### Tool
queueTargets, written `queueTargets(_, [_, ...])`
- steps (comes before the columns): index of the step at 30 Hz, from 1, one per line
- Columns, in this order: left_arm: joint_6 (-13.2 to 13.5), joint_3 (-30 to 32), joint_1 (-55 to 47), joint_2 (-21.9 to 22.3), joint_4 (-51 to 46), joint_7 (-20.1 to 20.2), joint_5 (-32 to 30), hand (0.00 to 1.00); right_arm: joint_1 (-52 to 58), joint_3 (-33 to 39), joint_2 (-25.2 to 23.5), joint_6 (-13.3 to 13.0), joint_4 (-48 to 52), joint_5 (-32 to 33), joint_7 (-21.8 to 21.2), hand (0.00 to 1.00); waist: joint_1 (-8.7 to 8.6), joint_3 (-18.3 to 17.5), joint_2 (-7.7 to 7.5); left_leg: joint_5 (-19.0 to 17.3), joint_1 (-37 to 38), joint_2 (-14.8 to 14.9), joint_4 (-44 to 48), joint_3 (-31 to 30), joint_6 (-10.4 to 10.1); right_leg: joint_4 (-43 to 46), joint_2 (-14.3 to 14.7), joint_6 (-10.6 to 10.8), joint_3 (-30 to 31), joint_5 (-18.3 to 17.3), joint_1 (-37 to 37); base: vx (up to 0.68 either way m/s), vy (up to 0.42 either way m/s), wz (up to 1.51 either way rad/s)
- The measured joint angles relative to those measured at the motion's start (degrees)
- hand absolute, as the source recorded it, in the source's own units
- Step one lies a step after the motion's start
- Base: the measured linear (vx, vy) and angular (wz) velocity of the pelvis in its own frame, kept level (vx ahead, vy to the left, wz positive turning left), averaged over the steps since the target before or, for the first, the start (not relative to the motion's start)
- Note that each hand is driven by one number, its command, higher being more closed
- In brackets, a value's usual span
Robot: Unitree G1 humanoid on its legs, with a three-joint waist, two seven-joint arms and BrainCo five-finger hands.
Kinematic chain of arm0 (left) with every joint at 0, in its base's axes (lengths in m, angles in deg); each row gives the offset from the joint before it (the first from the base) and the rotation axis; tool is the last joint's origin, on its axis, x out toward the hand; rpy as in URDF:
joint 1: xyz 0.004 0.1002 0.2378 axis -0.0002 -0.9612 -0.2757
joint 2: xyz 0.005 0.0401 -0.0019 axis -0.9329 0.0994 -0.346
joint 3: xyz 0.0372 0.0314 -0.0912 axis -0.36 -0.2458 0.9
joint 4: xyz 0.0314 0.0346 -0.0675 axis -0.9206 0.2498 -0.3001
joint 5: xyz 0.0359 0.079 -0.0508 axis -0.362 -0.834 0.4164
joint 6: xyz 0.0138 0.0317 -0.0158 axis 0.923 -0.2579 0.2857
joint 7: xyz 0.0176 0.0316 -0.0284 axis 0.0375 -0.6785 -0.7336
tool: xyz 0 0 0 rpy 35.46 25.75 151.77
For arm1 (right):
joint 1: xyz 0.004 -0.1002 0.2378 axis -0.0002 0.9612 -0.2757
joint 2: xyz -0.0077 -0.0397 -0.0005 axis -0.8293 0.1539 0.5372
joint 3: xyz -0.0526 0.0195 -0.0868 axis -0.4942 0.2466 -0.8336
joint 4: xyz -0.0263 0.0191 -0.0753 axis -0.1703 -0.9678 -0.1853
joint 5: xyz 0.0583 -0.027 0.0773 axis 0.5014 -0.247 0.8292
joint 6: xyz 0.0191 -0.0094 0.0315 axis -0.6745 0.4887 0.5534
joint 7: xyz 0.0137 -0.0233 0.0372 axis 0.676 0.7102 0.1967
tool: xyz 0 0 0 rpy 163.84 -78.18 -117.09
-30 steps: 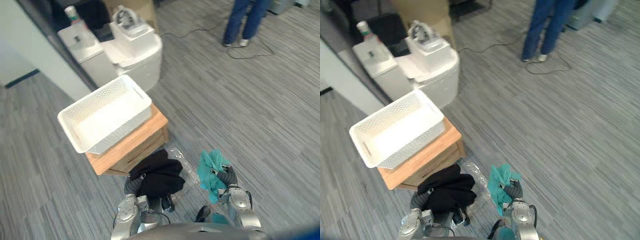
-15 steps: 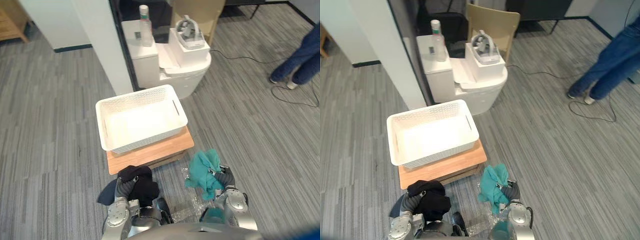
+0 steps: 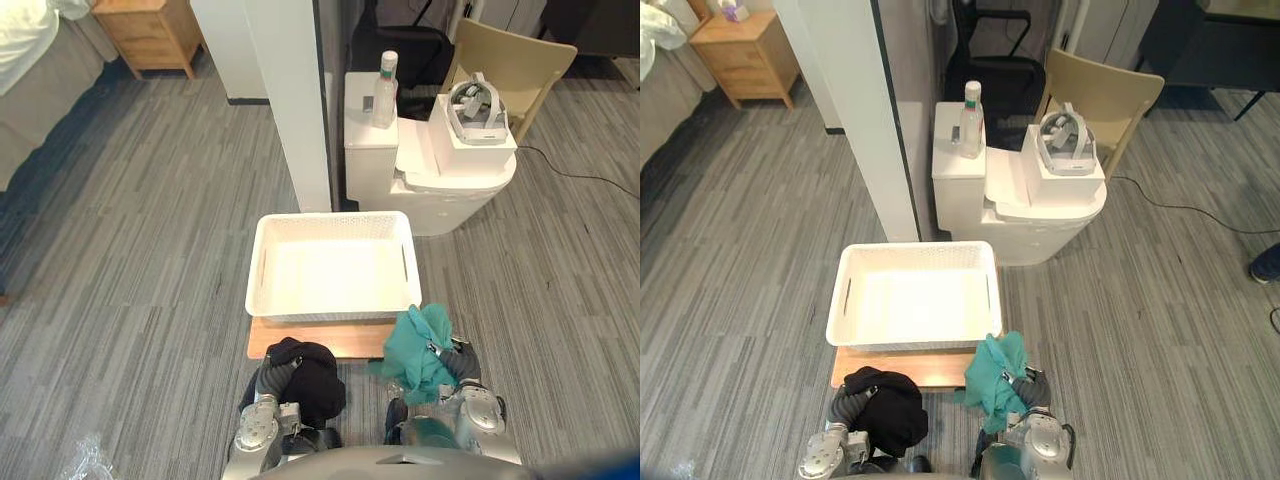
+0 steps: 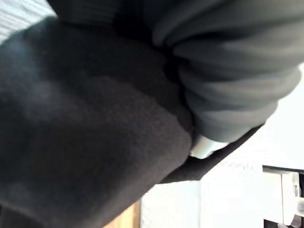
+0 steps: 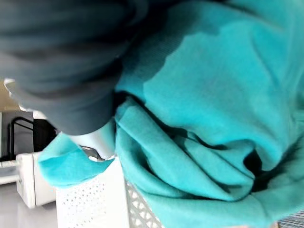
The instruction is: Tidy the bed and pick cloth on bed and put in laundry
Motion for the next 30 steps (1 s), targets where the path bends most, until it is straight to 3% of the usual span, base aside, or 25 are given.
queueTargets(1, [0.07, 0.00, -0.23, 0.03, -0.03, 0.38, 0.03, 1.00, 0.06, 0.32, 0.14, 0.01, 0.00, -0.01, 0.01, 1.00, -0.16, 0.24, -0.49, -1.91, -1.16, 2.44, 2.29, 2.60, 0.62, 0.00, -0.42, 0.10, 0.35, 0.08, -0.22, -0.02, 0.108, -0.16])
queueTargets(2, [0.07, -0.01, -0.30, 0.05, -0.03, 0.85, 0.08, 1.00, 0.00, 0.40, 0.64, 0.10, -0.07, -0.01, -0.03, 1.00, -0.19, 0.08, 0.07, -3.24, -2.56, 7.88, 4.86, 4.18, -0.19, 0.19, -1.08, 0.44, 1.13, 0.28, -0.63, -0.03, 0.170, -0.25])
queueTargets(4, [0.13, -0.04, -0.54, 0.07, -0.08, 0.90, 0.10, 1.00, 0.00, 0.18, 1.39, 0.12, 0.05, -0.01, -0.15, 1.00, -0.19, 0.24, -0.29, -2.85, -2.97, 12.61, 5.30, 3.94, -0.72, 0.52, -2.37, 1.44, 2.34, 0.84, -1.32, -0.04, 0.258, -0.27])
queueTargets(5, [0.15, -0.20, -0.60, 0.18, -0.19, 0.94, 0.10, 1.00, 0.23, 0.27, 2.03, 0.11, 0.55, -0.02, -0.16, 1.00, -0.80, 0.10, -0.04, -0.47, -2.91, 15.70, 3.63, 3.54, -0.69, 0.54, -3.54, 3.17, 2.98, 1.33, -1.79, -0.03, 0.282, -0.15])
queueTargets(6, [0.25, -0.35, -0.75, 0.40, -0.38, 0.95, 0.10, 1.00, 0.32, 0.44, 2.39, 0.11, 0.92, -0.02, -0.23, 1.00, -1.37, -0.22, 0.55, 3.26, -2.93, 17.00, 1.74, 3.13, -0.01, 0.56, -3.89, 4.48, 2.98, 1.55, -2.13, -0.04, 0.400, -0.13])
queueTargets(7, [0.50, -0.40, -0.86, 1.33, -0.61, 0.99, 0.12, 1.00, 0.26, 0.83, 3.54, 0.24, 1.45, -0.02, -0.44, 1.00, -1.84, -0.62, 1.92, 5.14, -2.59, 16.58, -0.10, -1.25, -3.25, -0.03, -4.87, 6.85, 3.46, 2.37, -2.36, -0.04, 0.440, 0.03])
queueTargets(8, [0.54, -0.64, -1.06, 1.23, -1.53, 1.09, 0.12, 1.00, 0.71, 0.87, 2.78, 0.43, 2.38, -0.03, -0.76, 1.00, -2.66, -1.19, 0.38, 3.89, -3.01, 13.74, -1.11, -1.24, -2.92, -1.93, -7.30, 7.81, 3.54, 3.72, -2.15, -0.05, 0.448, 0.13])
queueTargets(10, [0.67, -0.58, -1.15, -0.47, -3.99, 1.19, 0.12, 1.00, 3.05, 0.44, 0.22, 0.47, 5.75, -0.13, -1.32, 1.00, -3.00, -1.37, -1.82, 2.86, -2.97, 11.02, -3.10, -1.71, -3.59, -2.82, -9.64, 8.84, 2.53, 5.64, -2.05, -0.06, 0.329, 0.32])
queueTargets(11, [0.75, -0.44, -1.54, -1.25, -5.36, 1.47, 0.12, 1.00, 3.65, -0.12, -0.91, 0.69, 8.19, -0.17, -1.83, 1.00, -3.03, -1.58, -2.49, 1.77, -2.79, 10.56, -3.97, -1.67, -4.28, -2.60, -10.16, 10.01, 1.06, 6.90, -2.05, -0.07, 0.212, 0.25])
queueTargets(14, [0.92, -0.47, -3.66, -1.91, -6.98, 2.80, 0.10, 1.00, 3.44, -1.31, -1.05, 0.69, 16.53, -1.17, -2.92, 1.00, -2.60, -2.39, -3.99, 0.70, -0.97, 9.42, -5.68, -0.46, -4.48, -1.71, -11.38, 10.56, -0.31, 8.67, -1.65, -0.09, 0.103, -0.05])
queueTargets(18, [1.09, 0.25, -4.04, -3.48, -7.04, 3.40, -0.45, 1.00, -2.27, -0.67, 1.01, 0.33, 21.18, -1.64, -2.71, 1.00, -1.44, -2.75, -6.62, -0.28, -0.94, 8.29, -6.30, 1.23, -4.34, 0.24, -12.32, 9.50, -0.15, 9.29, -4.43, -0.06, 0.037, -0.26])
queueTargets(20, [1.08, 1.51, -3.96, -4.13, -7.04, 3.31, -0.62, 1.00, -7.54, -0.32, 4.00, 0.32, 23.21, -3.63, -2.14, 1.00, -1.44, -2.48, -6.55, 1.48, -0.76, 9.23, -8.48, 2.24, -4.44, 1.61, -10.26, 6.08, -1.56, 12.61, -6.85, -0.03, 0.048, -0.27])
queueTargets(25, [1.01, 4.78, -2.36, -4.94, -7.05, 3.10, -0.53, 1.00, -17.33, 2.44, 11.14, 0.11, 24.14, -5.24, -0.34, 1.00, -0.97, -2.25, -7.37, 2.79, 1.13, 9.94, -8.78, 2.60, -4.21, 0.98, -9.13, 6.41, -1.64, 13.83, -6.04, 0.06, 0.009, -0.10])
queueTargets(30, [1.04, 4.71, -1.13, -3.34, -7.06, 3.06, 0.13, 1.00, -31.53, 1.35, 19.76, 0.05, 21.29, -4.85, 0.02, 1.00, 0.27, -2.04, -6.92, 3.03, 3.27, 9.88, -10.51, 4.32, -4.62, -4.70, -7.96, 7.48, -1.53, 16.17, -3.01, 0.03, -0.022, -0.18])
